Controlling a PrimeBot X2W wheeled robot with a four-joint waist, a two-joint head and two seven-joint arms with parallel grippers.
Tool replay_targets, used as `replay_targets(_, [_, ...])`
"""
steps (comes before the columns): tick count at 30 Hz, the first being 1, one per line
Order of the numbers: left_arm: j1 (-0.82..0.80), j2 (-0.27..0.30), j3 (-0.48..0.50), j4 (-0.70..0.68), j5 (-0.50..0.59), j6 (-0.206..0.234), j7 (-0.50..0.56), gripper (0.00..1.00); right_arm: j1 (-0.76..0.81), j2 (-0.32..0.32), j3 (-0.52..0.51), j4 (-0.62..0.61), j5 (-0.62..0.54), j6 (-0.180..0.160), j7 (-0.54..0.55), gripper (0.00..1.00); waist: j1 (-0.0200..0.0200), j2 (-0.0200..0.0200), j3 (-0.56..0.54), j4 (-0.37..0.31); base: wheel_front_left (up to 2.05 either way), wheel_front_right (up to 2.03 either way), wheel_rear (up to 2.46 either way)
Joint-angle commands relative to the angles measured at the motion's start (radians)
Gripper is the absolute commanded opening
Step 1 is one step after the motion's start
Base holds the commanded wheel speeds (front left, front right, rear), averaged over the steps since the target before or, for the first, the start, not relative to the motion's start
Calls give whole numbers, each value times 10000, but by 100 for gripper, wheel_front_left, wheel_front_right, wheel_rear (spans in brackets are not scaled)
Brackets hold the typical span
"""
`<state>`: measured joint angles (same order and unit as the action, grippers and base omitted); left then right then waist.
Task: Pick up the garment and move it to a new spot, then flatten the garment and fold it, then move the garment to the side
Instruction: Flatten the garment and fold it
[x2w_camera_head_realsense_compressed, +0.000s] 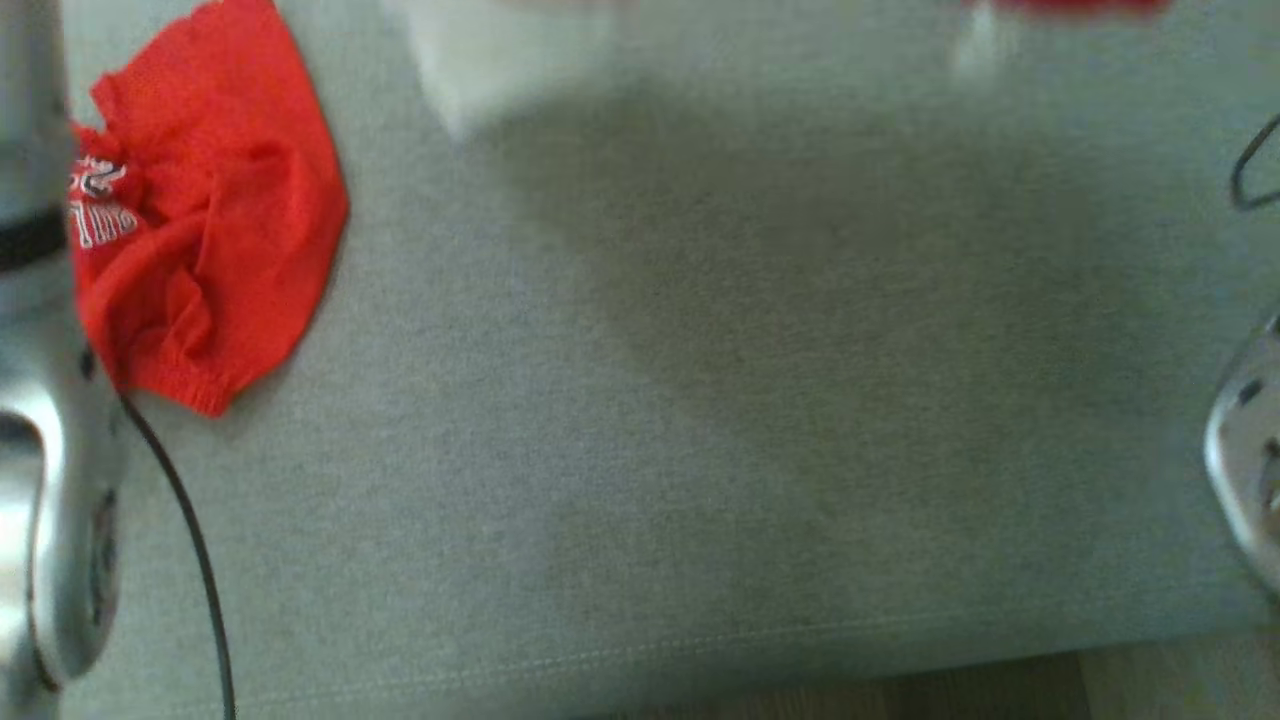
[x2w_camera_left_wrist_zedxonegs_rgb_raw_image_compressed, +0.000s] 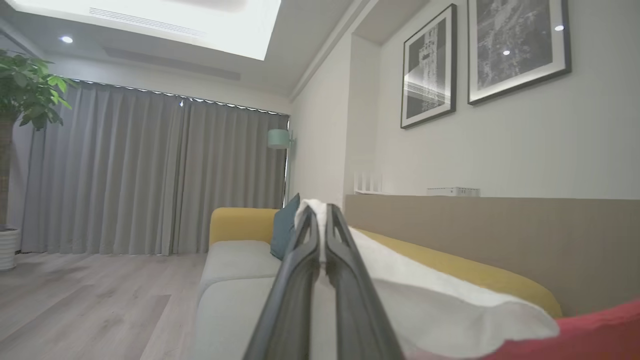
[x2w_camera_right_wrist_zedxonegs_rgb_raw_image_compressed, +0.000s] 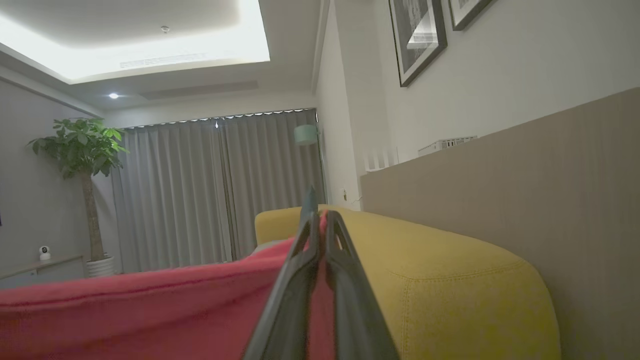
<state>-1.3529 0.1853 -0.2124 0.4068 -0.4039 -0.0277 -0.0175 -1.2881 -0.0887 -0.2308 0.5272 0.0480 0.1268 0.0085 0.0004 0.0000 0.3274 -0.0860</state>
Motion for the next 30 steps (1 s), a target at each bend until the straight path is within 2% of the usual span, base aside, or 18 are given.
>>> replay_targets(1, [-657, 372, 297, -99, 92, -17, -185, 0, -629, 31, 27, -66, -86, 39, -273, 0, -4, 0, 406, 234, 0, 0, 0])
replay_targets(6, [-1190, 101, 193, 1132, 31, -278, -1004, 0, -1461, -105, -287, 1710, -284, 39, -1636, 0, -4, 0, 723, 506, 0, 0, 0])
replay_targets(12, [-523, -231, -359, 2090, -15, -663, -1586, 0, -1006, -370, -375, 3370, -138, 39, -2299, 0, -4, 0, 1034, 786, 0, 0, 0])
replay_targets(21, [1927, -124, -1167, 2863, -72, -930, -2126, 0, 849, -756, 456, 5414, 709, 39, -2137, 0, -4, 0, 550, 943, 0, 0, 0])
replay_targets(30, [4789, 427, -1915, 2837, -313, -1009, -2228, 0, 2774, -1182, 1883, 6158, 1894, 39, -1581, 0, -4, 0, -710, 991, 0, 0, 0])
